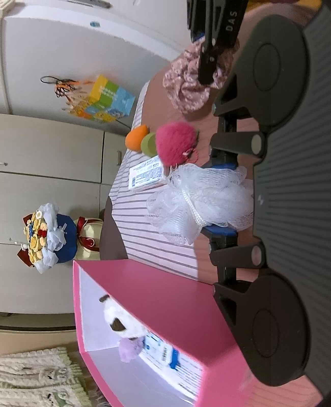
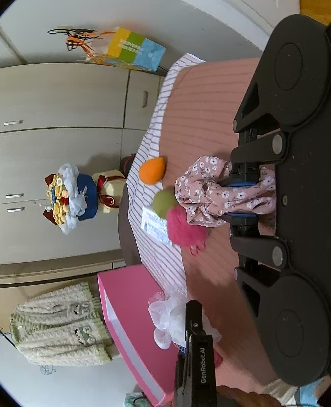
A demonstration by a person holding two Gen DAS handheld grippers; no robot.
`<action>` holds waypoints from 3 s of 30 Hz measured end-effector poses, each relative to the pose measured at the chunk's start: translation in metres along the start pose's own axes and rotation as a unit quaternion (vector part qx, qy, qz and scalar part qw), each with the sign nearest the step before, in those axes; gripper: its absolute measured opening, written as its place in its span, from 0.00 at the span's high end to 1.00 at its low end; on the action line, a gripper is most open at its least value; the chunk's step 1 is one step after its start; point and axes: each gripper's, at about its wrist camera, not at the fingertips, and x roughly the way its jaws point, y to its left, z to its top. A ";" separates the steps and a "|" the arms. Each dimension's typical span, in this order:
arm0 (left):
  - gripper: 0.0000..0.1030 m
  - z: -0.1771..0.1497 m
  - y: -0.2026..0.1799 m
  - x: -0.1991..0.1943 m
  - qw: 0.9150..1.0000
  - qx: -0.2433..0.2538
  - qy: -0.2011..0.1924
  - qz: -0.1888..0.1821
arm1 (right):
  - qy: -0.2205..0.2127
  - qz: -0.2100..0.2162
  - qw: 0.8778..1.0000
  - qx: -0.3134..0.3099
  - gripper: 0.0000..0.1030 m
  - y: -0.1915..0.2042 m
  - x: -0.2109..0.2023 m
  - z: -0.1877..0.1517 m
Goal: Organize soft objects
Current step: 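Carry the bath puff and scrunchie in both grippers over the pink box, then lower both items into the pink box and open both grippers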
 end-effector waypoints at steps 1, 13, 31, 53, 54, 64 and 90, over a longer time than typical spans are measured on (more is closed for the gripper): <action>0.63 -0.001 0.001 -0.005 1.000 -0.001 0.002 -0.005 | 0.003 0.004 1.000 0.002 0.80 0.003 -0.003 -0.001; 0.63 -0.015 0.009 -0.059 0.998 0.012 0.046 -0.050 | 0.047 0.031 0.998 0.000 0.80 0.046 -0.036 -0.012; 0.63 -0.028 0.070 -0.143 0.999 0.007 0.038 -0.033 | 0.064 0.156 0.986 -0.017 0.80 0.113 -0.076 -0.005; 0.63 0.039 0.153 -0.156 0.999 -0.019 -0.026 0.010 | 0.005 0.243 0.969 -0.051 0.79 0.191 -0.035 0.076; 0.63 0.047 0.158 -0.149 0.999 -0.024 -0.019 0.011 | 0.007 0.245 0.968 -0.050 0.79 0.191 -0.028 0.082; 0.62 0.095 0.182 -0.069 0.998 -0.038 0.026 0.033 | 0.009 0.223 0.974 -0.049 0.78 0.198 0.050 0.141; 0.33 0.129 0.205 0.022 0.989 -0.073 0.082 0.103 | 0.073 0.129 0.987 -0.053 0.54 0.181 0.182 0.198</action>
